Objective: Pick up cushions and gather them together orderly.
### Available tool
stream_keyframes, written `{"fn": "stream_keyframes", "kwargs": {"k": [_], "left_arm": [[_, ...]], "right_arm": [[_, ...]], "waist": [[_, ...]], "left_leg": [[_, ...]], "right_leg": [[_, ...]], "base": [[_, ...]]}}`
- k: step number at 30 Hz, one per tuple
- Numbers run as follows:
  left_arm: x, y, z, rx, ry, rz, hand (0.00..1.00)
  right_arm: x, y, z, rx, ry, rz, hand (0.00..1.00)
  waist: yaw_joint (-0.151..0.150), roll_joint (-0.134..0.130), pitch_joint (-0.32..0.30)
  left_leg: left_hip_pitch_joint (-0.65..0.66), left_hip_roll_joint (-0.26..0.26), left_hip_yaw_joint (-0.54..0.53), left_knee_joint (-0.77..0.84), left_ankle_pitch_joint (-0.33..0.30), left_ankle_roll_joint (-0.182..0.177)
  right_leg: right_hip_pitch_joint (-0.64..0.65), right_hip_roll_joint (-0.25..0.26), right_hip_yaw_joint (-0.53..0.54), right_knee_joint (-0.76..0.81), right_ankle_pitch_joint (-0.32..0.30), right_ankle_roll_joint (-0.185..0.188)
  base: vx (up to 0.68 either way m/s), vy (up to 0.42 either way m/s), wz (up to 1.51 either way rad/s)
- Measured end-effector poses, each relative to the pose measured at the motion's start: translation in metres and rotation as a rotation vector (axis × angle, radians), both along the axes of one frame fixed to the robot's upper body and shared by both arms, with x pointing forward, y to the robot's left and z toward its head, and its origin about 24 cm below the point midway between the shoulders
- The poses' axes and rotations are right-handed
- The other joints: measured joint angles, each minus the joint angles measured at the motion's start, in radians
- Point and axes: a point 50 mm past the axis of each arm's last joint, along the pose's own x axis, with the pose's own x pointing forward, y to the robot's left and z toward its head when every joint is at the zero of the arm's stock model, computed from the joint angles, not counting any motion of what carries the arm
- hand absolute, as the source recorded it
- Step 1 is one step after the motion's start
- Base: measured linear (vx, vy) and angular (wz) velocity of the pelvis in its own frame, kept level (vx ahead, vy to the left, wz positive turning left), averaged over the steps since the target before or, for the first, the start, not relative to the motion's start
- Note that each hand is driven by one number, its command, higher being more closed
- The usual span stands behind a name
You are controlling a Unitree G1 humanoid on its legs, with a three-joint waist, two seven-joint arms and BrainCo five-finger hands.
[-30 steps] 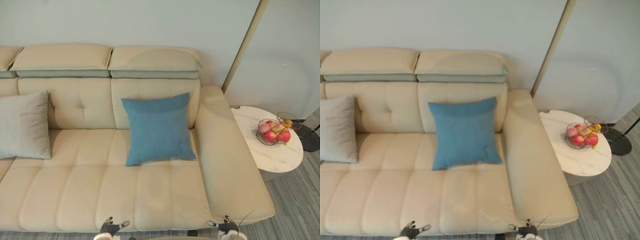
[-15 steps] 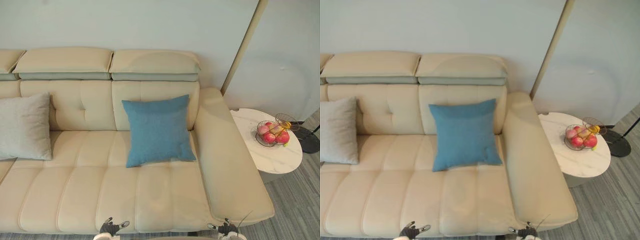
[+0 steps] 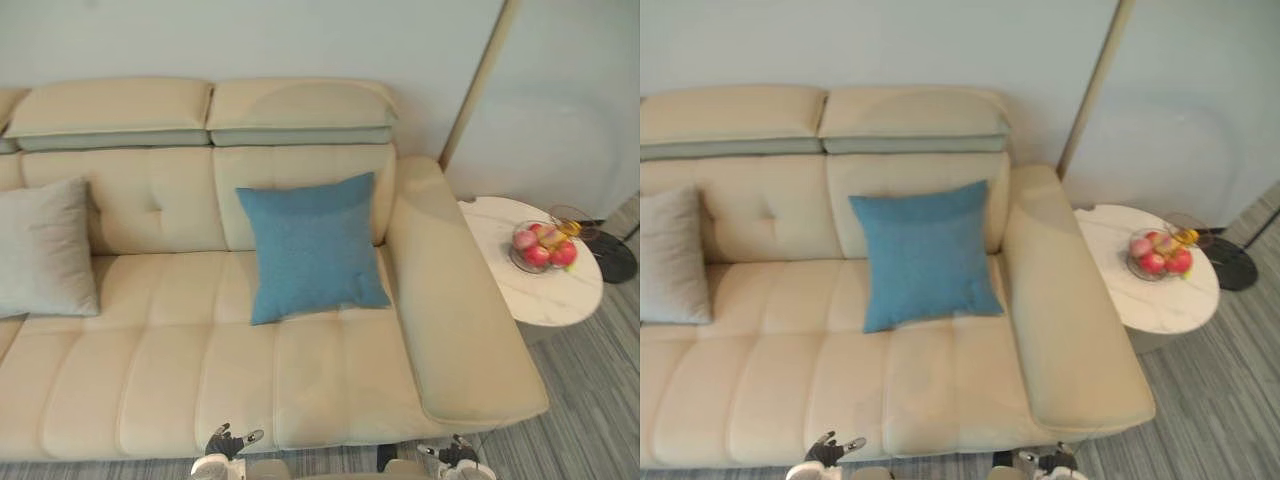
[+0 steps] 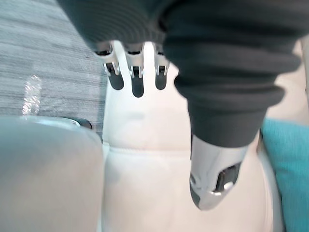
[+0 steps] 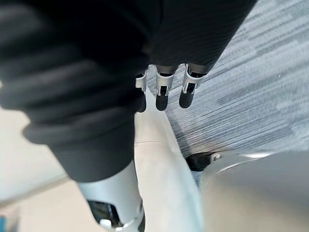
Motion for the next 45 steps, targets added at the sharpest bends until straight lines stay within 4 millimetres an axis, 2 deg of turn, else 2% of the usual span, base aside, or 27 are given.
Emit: {"fn": "stream_keyframes", "kwargs": {"k": [2,4,6,8,10,13,14,15,16,17,18,22,24,27,28,29,30,31,33,36,37,38,40,41,43,44,45], "left_arm": [[0.006,-0.004,0.001,-0.012,-0.013,0.001,0.0],[0.017,-0.008,0.004,-0.015,-0.038,-0.005,0.0],[0.025,-0.009,0.006,-0.015,-0.06,-0.01,0.0],[0.041,-0.015,0.013,-0.021,-0.109,-0.031,0.0],[0.046,-0.019,0.016,-0.015,-0.134,-0.06,0.0],[0.04,-0.015,0.014,-0.008,-0.123,-0.064,0.0],[0.036,-0.012,0.012,-0.005,-0.102,-0.061,0.0],[0.03,-0.017,0.008,-0.022,-0.075,-0.066,0.0],[0.028,-0.02,0.007,-0.032,-0.067,-0.065,0.0],[0.022,-0.023,0.005,-0.038,-0.057,-0.068,0.0],[0.022,-0.022,0.004,-0.033,-0.049,-0.073,0.0],[0.023,-0.023,0.005,-0.02,-0.045,-0.125,0.0],[0.025,-0.024,0.005,-0.015,-0.045,-0.15,0.0],[0.02,-0.025,0.002,-0.024,-0.026,-0.138,0.0],[0.018,-0.026,0.002,-0.028,-0.023,-0.134,0.0],[0.019,-0.03,0.001,-0.04,-0.024,-0.13,0.0],[0.018,-0.032,0.001,-0.046,-0.026,-0.122,0.0],[0.016,-0.032,0.001,-0.051,-0.024,-0.104,0.0],[0.022,-0.024,0.004,-0.03,-0.04,-0.094,0.0],[0.028,-0.032,0.005,-0.047,-0.052,-0.1,0.0],[0.031,-0.037,0.006,-0.058,-0.068,-0.1,0.0],[0.033,-0.038,0.007,-0.059,-0.08,-0.099,0.0],[0.035,-0.041,0.008,-0.065,-0.092,-0.1,0.0],[0.035,-0.042,0.009,-0.068,-0.094,-0.099,0.0],[0.038,-0.039,0.01,-0.071,-0.104,-0.073,0.0],[0.034,-0.038,0.008,-0.072,-0.088,-0.063,0.0],[0.031,-0.038,0.007,-0.071,-0.081,-0.069,0.0]], "right_arm": [[0.008,0.002,0.004,-0.017,-0.022,0.041,0.0],[0.023,0.007,0.008,-0.028,-0.05,0.097,0.0],[0.036,0.014,0.012,-0.024,-0.076,0.138,0.0],[0.033,0.013,0.011,-0.025,-0.06,0.132,0.0],[0.028,0.012,0.009,-0.026,-0.048,0.125,0.0],[0.023,0.013,0.006,-0.037,-0.023,0.149,0.0],[0.029,0.011,0.008,-0.046,-0.032,0.165,0.0],[0.035,0.009,0.009,-0.06,-0.039,0.181,0.0],[0.038,0.006,0.011,-0.072,-0.039,0.193,0.0],[0.046,-0.005,0.014,-0.106,-0.038,0.205,0.0],[0.049,-0.004,0.016,-0.113,-0.043,0.209,0.0],[0.039,-0.008,0.012,-0.125,-0.019,0.196,0.0],[0.033,-0.013,0.011,-0.129,-0.003,0.18,0.0],[0.033,-0.014,0.011,-0.12,-0.005,0.142,0.0],[0.033,-0.015,0.011,-0.121,-0.006,0.136,0.0],[0.031,-0.016,0.01,-0.122,-0.003,0.129,0.0],[0.029,-0.015,0.01,-0.119,-0.002,0.127,0.0],[0.023,-0.01,0.007,-0.097,0.0,0.107,0.0],[0.019,-0.008,0.007,-0.087,-0.009,0.083,0.0],[0.021,-0.001,0.007,-0.07,-0.019,0.072,0.0],[0.026,0.001,0.009,-0.062,-0.037,0.068,0.0],[0.028,0.004,0.01,-0.056,-0.049,0.065,0.0],[0.034,0.009,0.011,-0.043,-0.066,0.063,0.0],[0.033,0.014,0.01,-0.032,-0.06,0.072,0.0],[0.031,0.013,0.009,-0.036,-0.055,0.08,0.0],[0.029,0.013,0.008,-0.045,-0.038,0.102,0.0],[0.029,0.011,0.006,-0.055,-0.016,0.123,0.0]], "waist": [[0.004,-0.013,0.006],[0.008,-0.013,0.024],[0.021,0.004,0.036],[0.009,0.008,0.052],[0.004,0.012,0.051],[0.014,-0.023,0.023],[0.026,-0.023,0.023],[0.033,-0.005,0.018],[0.041,0.015,0.01],[0.055,0.055,0.007],[0.049,0.051,0.016],[0.031,0.046,0.034],[0.02,0.048,0.051],[0.027,0.065,0.062],[0.029,0.073,0.059],[0.032,0.079,0.065],[0.033,0.091,0.059],[0.039,0.095,0.059],[0.027,0.052,0.061],[0.013,0.05,0.056],[0.015,0.048,0.057],[0.021,0.043,0.055],[0.023,0.025,0.055],[0.026,0.014,0.055],[0.052,0.027,0.061],[0.054,0.038,0.051],[0.059,0.048,0.029]], "left_leg": [[0.003,-0.012,0.063,0.015,-0.01,0.016],[0.0,-0.023,0.149,0.032,-0.025,0.05],[-0.003,0.007,0.25,0.02,-0.018,0.074],[-0.002,0.017,0.302,0.019,-0.009,0.084],[0.017,0.027,0.35,-0.008,0.023,0.085],[0.005,0.036,0.425,-0.007,0.059,0.075],[-0.038,0.04,0.417,0.049,0.064,0.089],[-0.075,0.037,0.343,0.027,0.056,0.101],[-0.086,0.024,0.301,-0.021,0.063,0.103],[-0.095,0.021,0.261,-0.105,0.134,0.096],[-0.086,0.023,0.267,-0.095,0.153,0.068],[-0.072,0.045,0.267,-0.076,0.17,0.054],[-0.065,0.037,0.196,-0.058,0.171,0.051],[-0.045,-0.023,-0.076,-0.06,0.122,0.018],[-0.036,-0.032,-0.113,-0.066,0.1,0.016],[-0.019,-0.057,-0.154,-0.078,0.04,0.022],[-0.019,-0.073,-0.173,-0.081,0.018,0.056],[-0.024,-0.066,-0.154,-0.077,0.004,0.069],[-0.021,-0.09,-0.08,-0.029,-0.008,0.062],[-0.037,-0.069,0.024,-0.011,-0.007,0.071],[-0.047,-0.061,0.072,-0.008,-0.007,0.072],[-0.053,-0.055,0.101,-0.007,-0.008,0.074],[-0.051,-0.045,0.177,0.019,-0.016,0.084],[-0.042,-0.047,0.204,0.062,-0.031,0.088],[-0.011,-0.042,0.208,0.092,-0.043,0.095],[-0.016,-0.034,0.162,0.095,-0.025,0.128],[-0.009,-0.045,0.107,0.013,-0.016,0.13]], "right_leg": [[-0.054,0.004,0.056,0.021,0.035,-0.009],[-0.12,0.027,0.087,-0.003,0.162,-0.055],[-0.147,0.046,0.048,-0.051,0.253,-0.064],[-0.219,0.038,-0.091,0.308,-0.019,-0.122],[-0.177,0.012,-0.205,0.528,-0.186,-0.139],[-0.049,-0.054,-0.279,0.498,-0.317,-0.069],[-0.045,-0.012,-0.274,0.406,-0.32,-0.081],[-0.016,0.032,-0.238,0.28,-0.289,-0.118],[-0.005,0.057,-0.215,0.209,-0.257,-0.119],[-0.008,0.088,-0.2,0.134,-0.219,-0.128],[-0.031,0.092,-0.185,0.15,-0.215,-0.133],[-0.02,0.125,-0.149,0.14,-0.192,-0.154],[-0.017,0.135,-0.114,0.153,-0.196,-0.148],[-0.057,0.179,0.027,0.172,-0.186,-0.133],[-0.071,0.19,0.051,0.179,-0.186,-0.133],[-0.098,0.218,0.101,0.189,-0.183,-0.127],[-0.096,0.227,0.125,0.161,-0.181,-0.124],[-0.126,0.219,0.109,0.254,-0.193,-0.138],[-0.139,0.202,0.154,0.285,-0.216,-0.119],[-0.191,0.223,0.198,0.258,-0.18,-0.119],[-0.224,0.181,0.109,0.26,-0.201,-0.158],[-0.241,0.15,0.049,0.271,-0.205,-0.165],[-0.276,0.022,-0.205,0.385,-0.222,-0.187],[-0.247,-0.07,-0.388,0.441,-0.246,-0.208],[-0.191,-0.041,-0.451,0.384,-0.238,-0.214],[-0.15,0.01,-0.426,0.293,-0.197,-0.205],[-0.126,0.058,-0.396,0.18,-0.139,-0.194]], "base": [[-0.09,0.131,-1.31],[-0.17,0.142,-1.75],[-0.3,0.104,-1.67],[-0.26,0.034,-0.91],[-0.15,-0.001,-0.59],[-0.14,-0.13,-0.87],[-0.2,-0.215,-1.32],[-0.16,-0.147,-1.26],[-0.17,-0.072,-1.42],[-0.16,-0.039,-1.21],[-0.18,-0.068,-0.97],[-0.13,-0.082,-0.33],[-0.15,-0.043,-0.44],[-0.12,0.032,-1.09],[-0.12,0.108,-1.57],[-0.1,0.099,-1.36],[-0.1,0.13,-1.61],[-0.04,0.09,-1.13],[0.0,0.131,-1.31],[0.0,0.114,-1.16],[0.04,0.106,-1.22],[0.04,0.054,-1.32],[0.07,0.008,-1.0],[0.15,-0.042,-1.09],[0.11,-0.043,-1.09],[0.01,-0.025,-0.9],[-0.02,-0.019,-0.84]]}}
